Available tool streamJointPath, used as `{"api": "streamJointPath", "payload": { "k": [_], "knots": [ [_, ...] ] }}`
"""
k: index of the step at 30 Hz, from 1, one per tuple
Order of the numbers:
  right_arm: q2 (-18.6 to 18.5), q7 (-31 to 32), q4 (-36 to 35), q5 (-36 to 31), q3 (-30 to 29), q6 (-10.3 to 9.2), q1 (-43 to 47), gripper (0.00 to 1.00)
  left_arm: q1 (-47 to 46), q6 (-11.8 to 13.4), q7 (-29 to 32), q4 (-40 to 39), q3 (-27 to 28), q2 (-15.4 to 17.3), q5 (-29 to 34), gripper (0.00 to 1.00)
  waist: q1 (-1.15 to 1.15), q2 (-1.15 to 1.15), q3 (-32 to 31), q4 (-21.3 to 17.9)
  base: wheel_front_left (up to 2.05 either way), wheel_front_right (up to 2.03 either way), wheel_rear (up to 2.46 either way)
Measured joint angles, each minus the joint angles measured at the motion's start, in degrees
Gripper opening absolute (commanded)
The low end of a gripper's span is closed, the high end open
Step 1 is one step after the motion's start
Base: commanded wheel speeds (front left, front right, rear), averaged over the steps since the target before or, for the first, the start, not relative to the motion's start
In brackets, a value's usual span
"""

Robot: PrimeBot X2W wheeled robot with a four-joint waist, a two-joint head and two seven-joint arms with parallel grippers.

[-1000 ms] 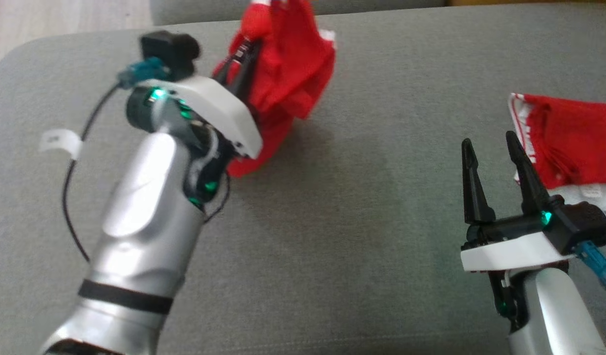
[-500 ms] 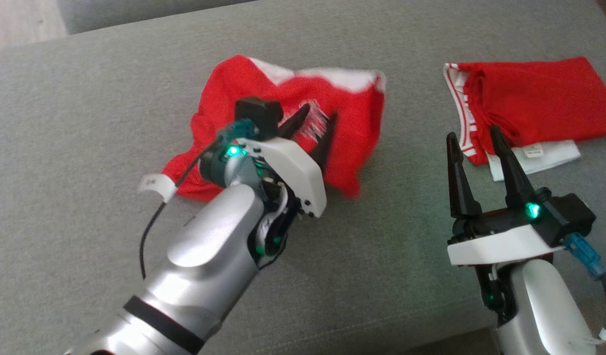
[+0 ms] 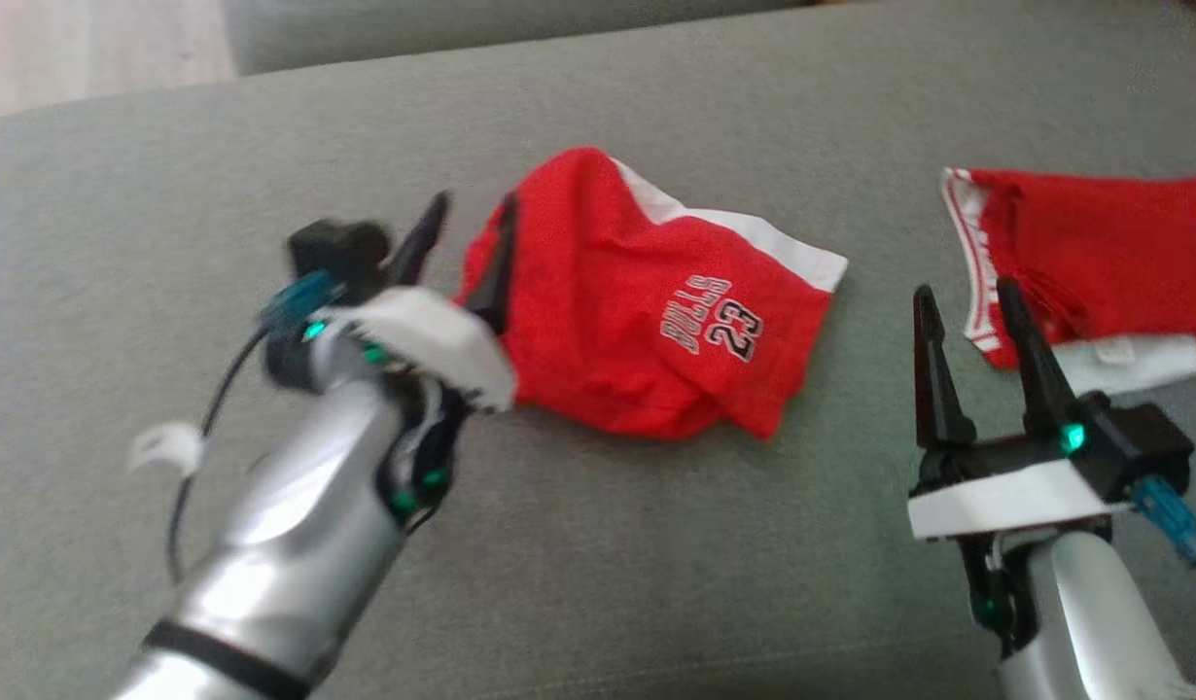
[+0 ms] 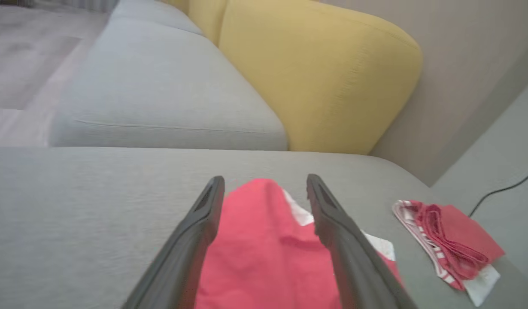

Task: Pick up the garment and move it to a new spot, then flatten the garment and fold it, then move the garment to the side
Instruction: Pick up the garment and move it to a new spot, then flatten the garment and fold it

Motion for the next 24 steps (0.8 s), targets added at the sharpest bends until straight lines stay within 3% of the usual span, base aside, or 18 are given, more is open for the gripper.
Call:
{"api": "streamJointPath", "payload": {
  "k": [6,10,13,16,24],
  "knots": [
    [0.07,0.19,0.92,-0.45,-0.69,0.0,2.93,1.0,9.43,0.19,-0.93,-4.91,4.81,5.72,2.25,1.0,0.0,0.0,-2.19,4.67,0.0,0.0,0.0],
    [0.11,0.8,0.91,-0.7,-0.79,0.0,3.01,1.0,17.26,0.55,-0.98,-12.38,11.73,6.06,6.28,1.0,0.0,0.0,-3.49,7.27,0.0,0.0,0.0],
    [0.13,1.74,0.97,-0.9,-0.9,0.0,3.37,1.0,24.16,0.53,-0.98,-15.81,17.8,3.74,8.06,1.0,0.0,0.0,-4.11,8.61,0.0,0.0,0.0],
    [0.16,2.22,0.92,-0.97,-0.98,0.0,4.05,1.0,29.22,-1.01,-0.97,-17.45,22.25,0.55,10.63,1.0,0.0,0.0,-3.99,9.43,0.0,0.0,0.0],
    [0.2,5.75,2.69,-1.83,-4.03,0.0,2.31,1.0,29.93,-6.72,-0.97,-17.48,24.76,-3.5,17.11,1.0,0.0,0.0,-1.75,10.76,0.0,0.0,0.0]
  ]
}}
